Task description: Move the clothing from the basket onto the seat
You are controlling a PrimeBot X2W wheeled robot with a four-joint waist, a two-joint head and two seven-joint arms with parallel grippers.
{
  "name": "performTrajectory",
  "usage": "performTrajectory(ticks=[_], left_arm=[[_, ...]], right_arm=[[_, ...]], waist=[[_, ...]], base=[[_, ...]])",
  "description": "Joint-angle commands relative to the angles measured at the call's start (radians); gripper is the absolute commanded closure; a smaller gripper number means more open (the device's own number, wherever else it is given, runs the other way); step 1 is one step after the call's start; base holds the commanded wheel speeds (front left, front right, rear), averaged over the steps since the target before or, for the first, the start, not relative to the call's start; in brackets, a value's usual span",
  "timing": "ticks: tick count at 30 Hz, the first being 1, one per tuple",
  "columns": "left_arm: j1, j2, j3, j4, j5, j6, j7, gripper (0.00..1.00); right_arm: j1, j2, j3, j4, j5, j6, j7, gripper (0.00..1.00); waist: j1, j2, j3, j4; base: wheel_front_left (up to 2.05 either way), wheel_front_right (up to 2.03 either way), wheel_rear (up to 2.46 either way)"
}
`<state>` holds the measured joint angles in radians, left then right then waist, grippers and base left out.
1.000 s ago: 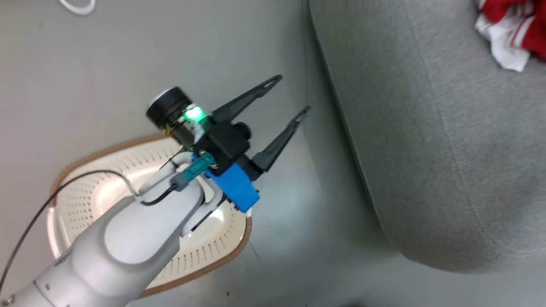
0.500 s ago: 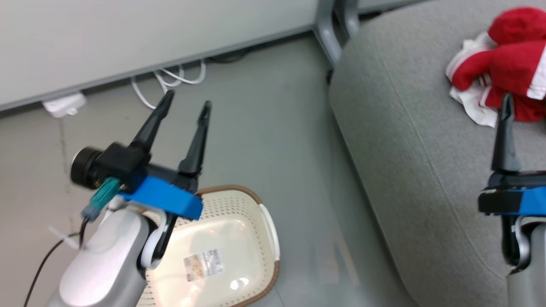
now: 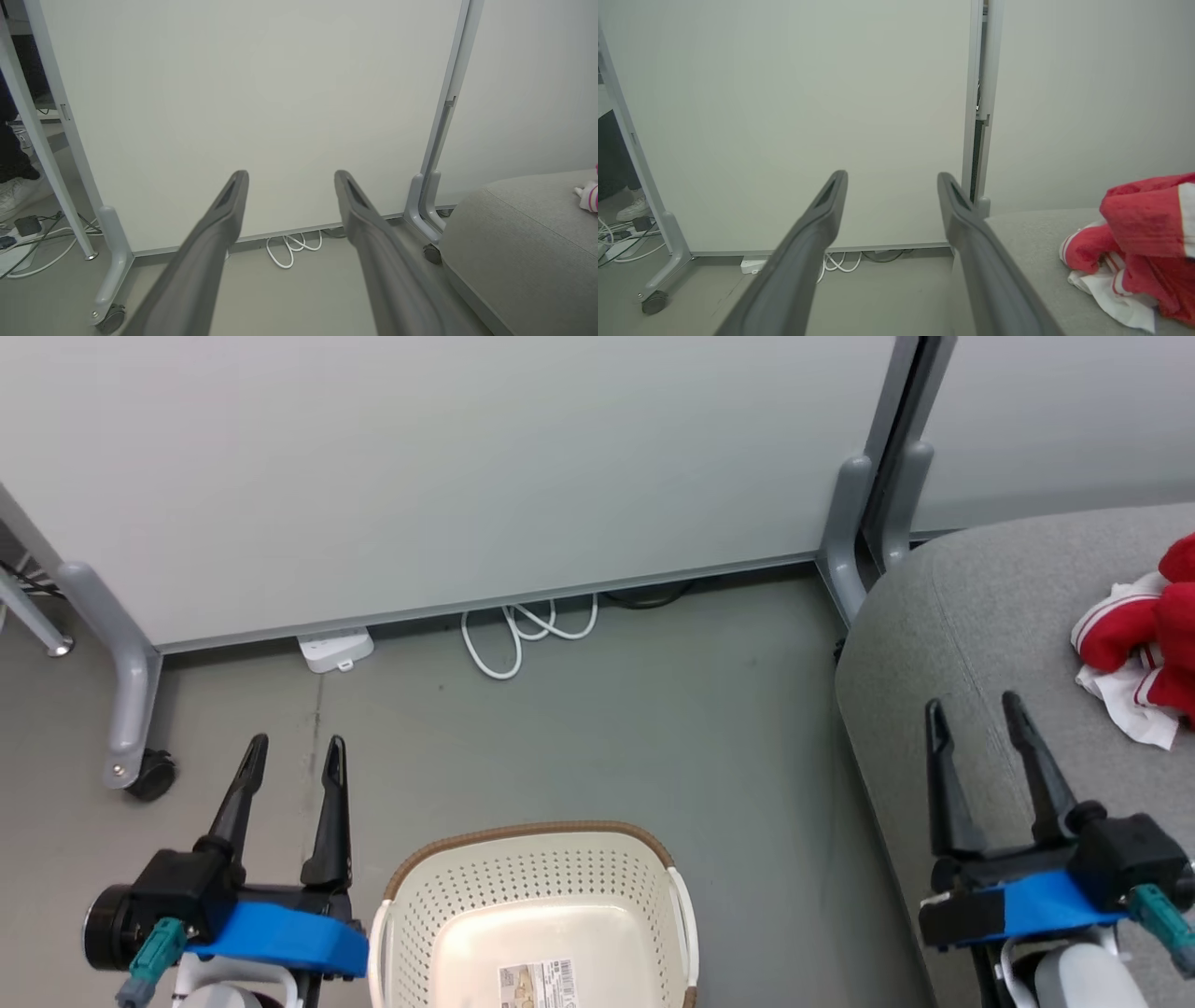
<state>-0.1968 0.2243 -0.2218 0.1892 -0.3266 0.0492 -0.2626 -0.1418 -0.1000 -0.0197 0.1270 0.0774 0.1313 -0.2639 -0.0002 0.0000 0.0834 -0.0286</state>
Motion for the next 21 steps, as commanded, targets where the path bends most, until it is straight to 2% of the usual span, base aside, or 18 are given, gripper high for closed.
performTrajectory(ticks=[1, 7, 12, 21], left_arm=[[0.021, -0.010, 0.017, -0.008, 0.011, -0.009, -0.003, 0.00], [0.110, -0.078, 0.081, -0.008, 0.069, -0.066, -0.003, 0.00], [0.124, -0.117, 0.128, 0.004, 0.106, -0.105, -0.003, 0.00], [0.140, -0.154, 0.188, 0.016, 0.146, -0.142, -0.003, 0.00]], right_arm=[[0.029, 0.009, 0.008, 0.007, 0.005, -0.001, -0.001, 0.00], [0.104, 0.030, 0.029, 0.044, 0.020, -0.001, -0.001, 0.00], [0.131, 0.042, 0.034, 0.069, 0.030, -0.001, -0.001, 0.00], [0.142, 0.050, 0.033, 0.084, 0.039, -0.001, -0.001, 0.00]], waist=[[0.0002, 0.0000, -0.031, 0.029], [0.0002, 0.0000, -0.061, 0.053], [0.0002, 0.0000, -0.070, 0.062], [0.0002, 0.0000, -0.079, 0.064]], base=[[0.00, 0.00, 0.00], [0.00, 0.00, 0.00], [0.00, 0.00, 0.00], [0.00, 0.00, 0.00]])
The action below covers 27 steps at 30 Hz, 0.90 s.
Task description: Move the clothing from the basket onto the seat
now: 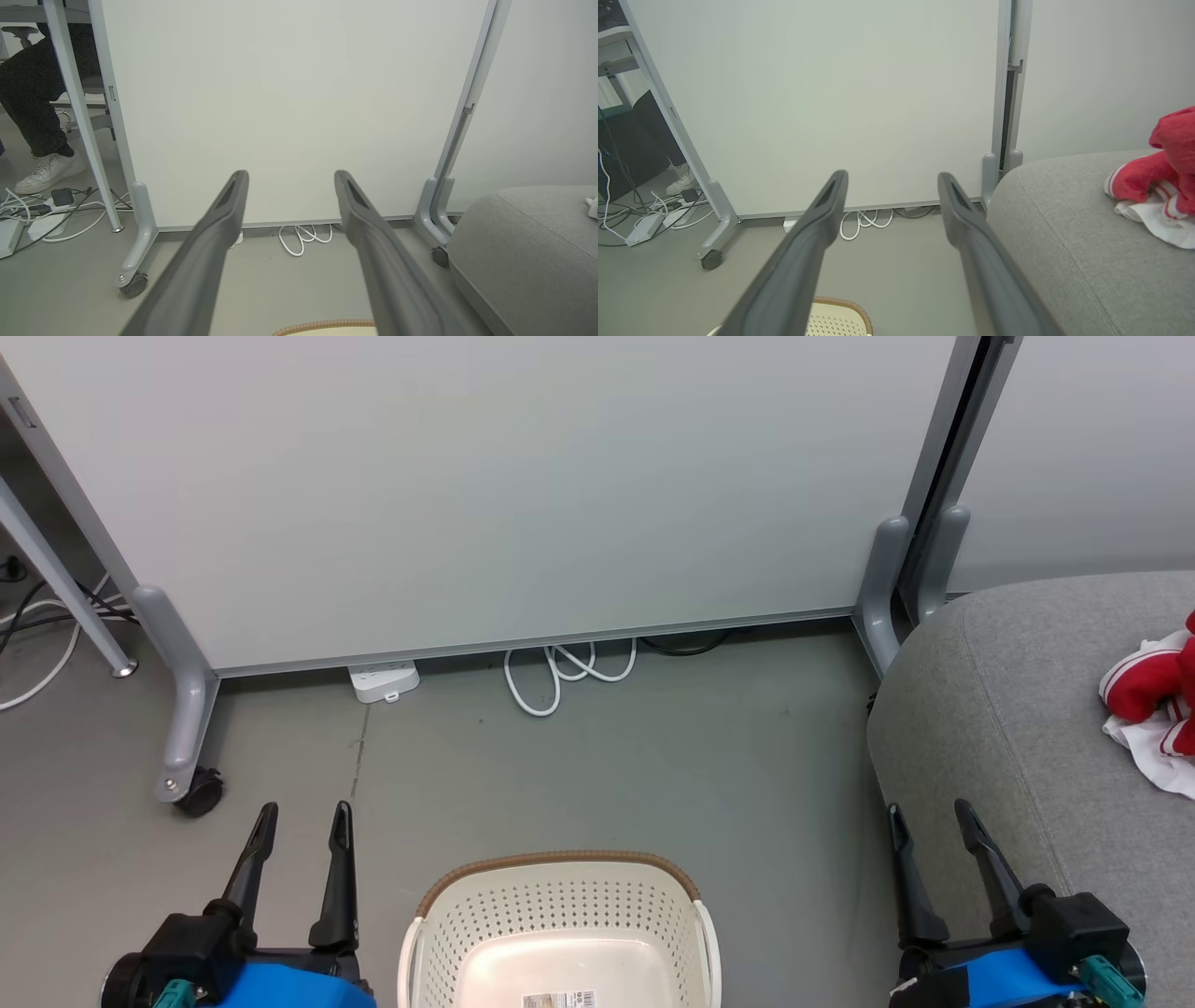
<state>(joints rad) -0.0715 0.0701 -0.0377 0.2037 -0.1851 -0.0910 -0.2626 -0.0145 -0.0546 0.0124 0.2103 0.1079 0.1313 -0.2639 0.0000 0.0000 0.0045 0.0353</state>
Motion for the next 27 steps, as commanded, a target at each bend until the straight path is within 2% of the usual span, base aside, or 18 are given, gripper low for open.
performTrajectory(ticks=[1, 7, 8, 12, 27], left_arm=[[0.015, -0.002, 0.009, 0.004, 0.007, -0.005, -0.003, 0.00], [0.015, -0.009, 0.022, 0.019, 0.029, -0.019, -0.003, 0.00], [0.007, -0.012, 0.018, 0.018, 0.024, -0.017, 0.000, 1.00], [0.020, -0.022, 0.016, 0.056, 0.020, -0.017, 0.009, 1.00], [0.003, -0.021, 0.046, 0.055, -0.267, -0.022, 0.084, 1.00]], right_arm=[[0.015, 0.004, 0.000, 0.001, 0.009, -0.001, -0.001, 0.00], [0.015, 0.006, -0.001, 0.000, 0.009, -0.001, -0.001, 0.00], [0.002, 0.001, 0.000, 0.001, 0.002, 0.000, 0.000, 1.00], [0.011, 0.001, 0.000, 0.032, 0.008, 0.000, 0.002, 1.00], [-0.014, -0.002, -0.021, 0.033, 0.310, 0.000, 0.073, 1.00]], waist=[[0.0000, 0.0000, -0.001, -0.001], [0.0000, 0.0000, -0.003, -0.001], [0.0000, 0.0000, -0.003, -0.001], [0.0000, 0.0000, -0.003, -0.001], [0.0000, 0.0000, -0.003, -0.005]], base=[[0.00, 0.00, 0.00], [0.00, 0.00, 0.00], [0.00, 0.00, 0.00], [0.00, 0.00, 0.00], [0.00, 0.00, 0.00]])
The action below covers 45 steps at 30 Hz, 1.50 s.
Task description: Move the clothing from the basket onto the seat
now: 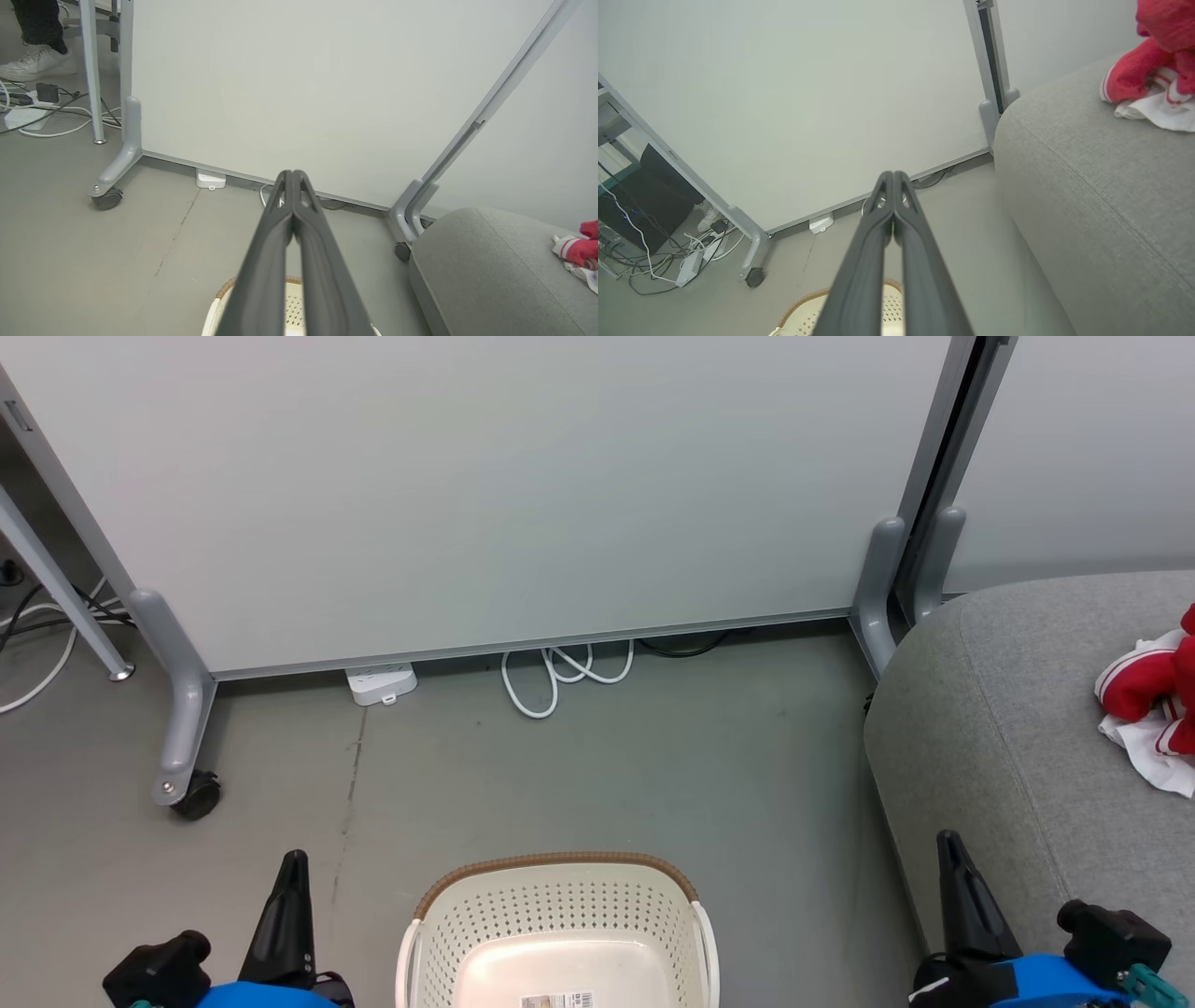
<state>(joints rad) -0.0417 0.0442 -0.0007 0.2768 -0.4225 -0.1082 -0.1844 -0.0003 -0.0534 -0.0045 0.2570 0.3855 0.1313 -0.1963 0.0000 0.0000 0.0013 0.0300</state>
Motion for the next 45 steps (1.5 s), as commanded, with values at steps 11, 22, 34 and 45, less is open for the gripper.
performTrajectory(ticks=[11, 22, 34, 45], left_arm=[[-0.035, 0.005, 0.025, -0.022, -0.210, -0.008, 0.050, 1.00], [-0.043, 0.006, 0.040, -0.024, -0.371, -0.010, 0.090, 1.00], [-0.051, 0.006, 0.054, -0.025, -0.525, -0.013, 0.130, 1.00], [-0.057, 0.007, 0.067, -0.026, -0.651, -0.016, 0.163, 1.00]], right_arm=[[-0.044, -0.005, -0.018, -0.014, 0.221, 0.000, 0.050, 1.00], [-0.057, -0.006, -0.030, -0.014, 0.388, 0.000, 0.091, 1.00], [-0.069, -0.008, -0.042, -0.013, 0.549, 0.000, 0.130, 1.00], [-0.079, -0.008, -0.052, -0.013, 0.681, 0.000, 0.162, 1.00]], waist=[[0.0000, 0.0000, 0.000, -0.003], [0.0000, 0.0000, 0.000, -0.006], [0.0000, 0.0000, 0.000, -0.009], [0.0000, 0.0000, 0.000, -0.012]], base=[[0.00, 0.00, 0.00], [0.00, 0.00, 0.00], [0.00, 0.00, 0.00], [0.00, 0.00, 0.00]])
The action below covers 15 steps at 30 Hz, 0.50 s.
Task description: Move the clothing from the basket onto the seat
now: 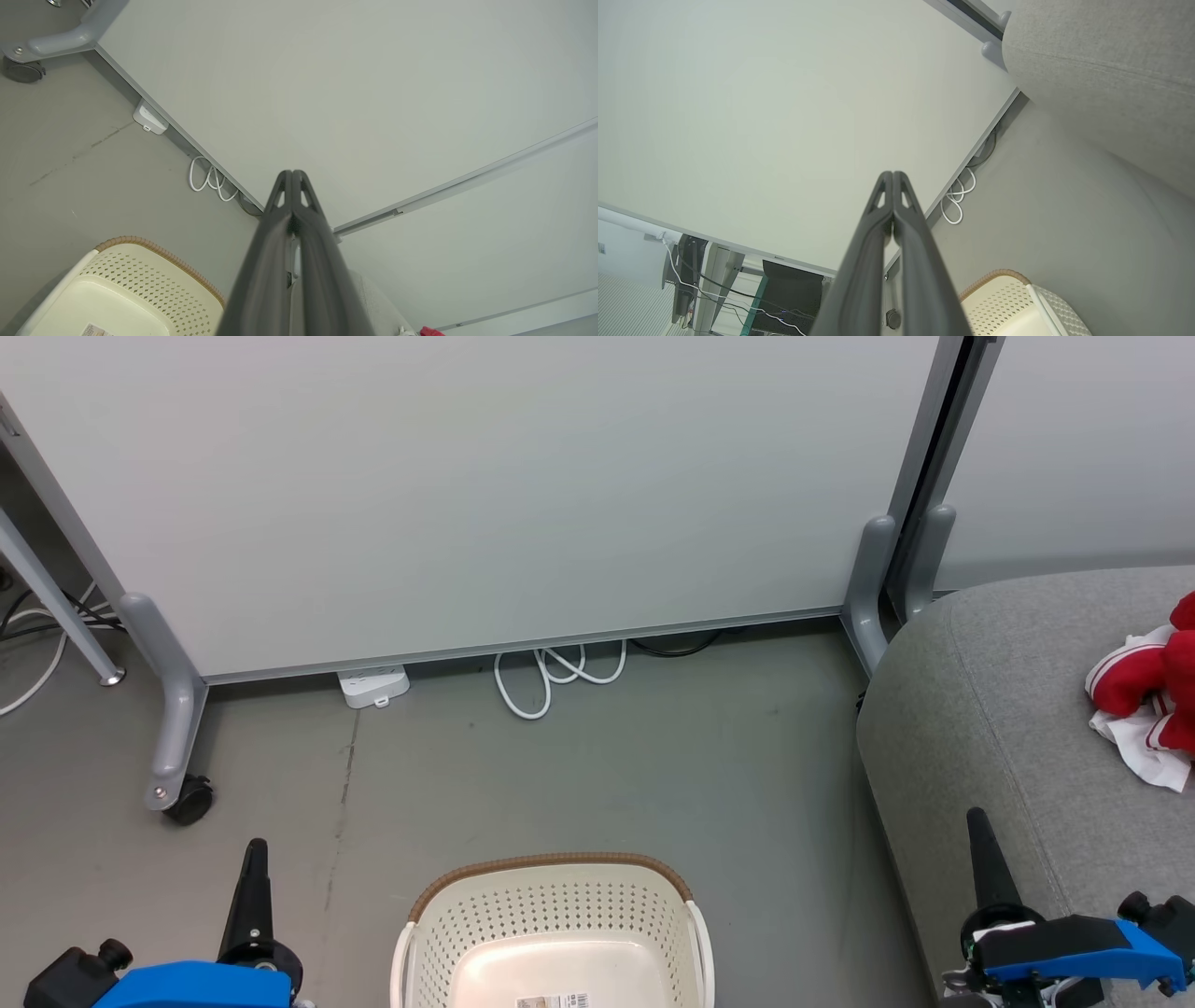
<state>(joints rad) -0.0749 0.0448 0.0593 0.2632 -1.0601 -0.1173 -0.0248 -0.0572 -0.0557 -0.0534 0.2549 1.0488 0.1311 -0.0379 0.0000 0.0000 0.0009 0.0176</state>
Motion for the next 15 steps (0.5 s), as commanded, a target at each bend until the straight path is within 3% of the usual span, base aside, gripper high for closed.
performTrajectory(ticks=[1, 15], left_arm=[[-0.024, 0.006, 0.008, -0.012, -0.025, -0.007, 0.006, 1.00], [-0.032, 0.007, 0.022, -0.013, -0.167, -0.009, 0.043, 1.00]], right_arm=[[-0.023, -0.006, -0.004, -0.010, 0.029, 0.000, 0.007, 1.00], [-0.035, -0.007, -0.016, -0.010, 0.176, 0.000, 0.044, 1.00]], waist=[[0.0000, 0.0000, 0.000, 0.000], [0.0000, 0.0000, 0.000, -0.004]], base=[[0.00, 0.00, 0.00], [0.00, 0.00, 0.00]])
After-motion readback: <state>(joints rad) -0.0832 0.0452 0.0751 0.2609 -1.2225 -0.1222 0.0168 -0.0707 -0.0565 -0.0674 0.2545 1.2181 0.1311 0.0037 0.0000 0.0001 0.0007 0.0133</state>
